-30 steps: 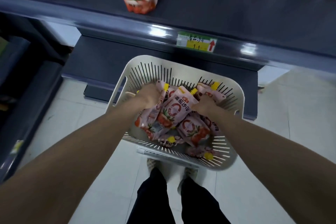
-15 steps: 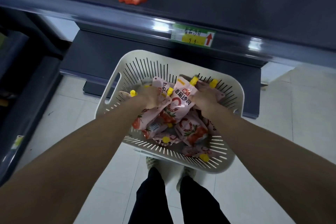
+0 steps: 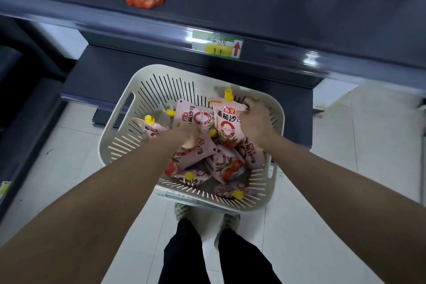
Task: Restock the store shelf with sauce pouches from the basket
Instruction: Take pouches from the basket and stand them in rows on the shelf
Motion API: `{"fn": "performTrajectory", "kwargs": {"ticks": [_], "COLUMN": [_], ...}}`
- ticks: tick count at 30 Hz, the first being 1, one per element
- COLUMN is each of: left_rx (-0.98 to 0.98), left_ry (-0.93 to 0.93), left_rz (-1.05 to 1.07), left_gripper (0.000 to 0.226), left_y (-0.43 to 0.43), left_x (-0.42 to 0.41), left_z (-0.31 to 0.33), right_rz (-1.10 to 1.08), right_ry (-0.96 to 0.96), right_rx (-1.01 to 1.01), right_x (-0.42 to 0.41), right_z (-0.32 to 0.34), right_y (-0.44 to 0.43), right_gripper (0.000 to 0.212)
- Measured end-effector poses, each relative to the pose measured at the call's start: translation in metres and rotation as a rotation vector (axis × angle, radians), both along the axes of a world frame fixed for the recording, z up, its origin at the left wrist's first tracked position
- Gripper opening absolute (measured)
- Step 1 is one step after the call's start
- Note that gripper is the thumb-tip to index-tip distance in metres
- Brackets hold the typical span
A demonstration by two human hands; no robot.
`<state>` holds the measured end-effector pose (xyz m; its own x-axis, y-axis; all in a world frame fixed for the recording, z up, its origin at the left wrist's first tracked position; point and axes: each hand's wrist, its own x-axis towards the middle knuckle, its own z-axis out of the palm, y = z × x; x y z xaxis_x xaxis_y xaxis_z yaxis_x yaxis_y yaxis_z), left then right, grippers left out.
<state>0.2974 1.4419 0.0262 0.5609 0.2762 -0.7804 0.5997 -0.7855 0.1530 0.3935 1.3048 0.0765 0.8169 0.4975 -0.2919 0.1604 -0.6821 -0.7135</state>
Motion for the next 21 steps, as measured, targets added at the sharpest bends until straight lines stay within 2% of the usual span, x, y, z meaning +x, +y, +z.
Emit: {"fn": "performTrajectory", "kwargs": {"ticks": [2, 6, 9, 12, 16, 19, 21], "left_rx": [0.058, 0.17, 0.084, -0.023, 0.026, 0.027, 0.018], "left_ry": [-0.054, -0.058, -0.071, -0.065, -0.07, -0.18, -0.202], "left_rz": [0.033, 0.082, 0.236, 0.33, 0.277, 0.312, 0.375], "left_gripper": [0.061, 0.086, 0.096, 0.083, 0.046, 0.039, 0.037], "left_y": [0.004, 0.001, 0.001, 0.002, -0.002, -0.003, 0.005], "left_x": [-0.003, -0.009, -0.01, -0.008, -0.008, -0.01, -0.012], "left_z": [-0.005, -0.01, -0.012, -0.01, 0.008, 0.031, 0.043], "right_rz": [0.003, 0.02, 0.029, 0.038, 0.035, 0.034, 0.003], "right_ry": [0.002, 0.008, 0.02, 0.002, -0.021, -0.066, -0.081], "right_rx": [0.034, 0.059, 0.073, 0.063, 0.094, 0.103, 0.152], "right_x": [0.001, 0.006, 0.007, 0.007, 0.005, 0.0, -0.002], "right_z": [0.003, 0.005, 0.005, 0.003, 0.018, 0.036, 0.048], "right_y": [-0.004, -0.011, -0.014, -0.015, -0.016, -0.016, -0.012], "right_gripper": [0.015, 0.011, 0.012, 0.017, 0.015, 0.01, 0.021]}}
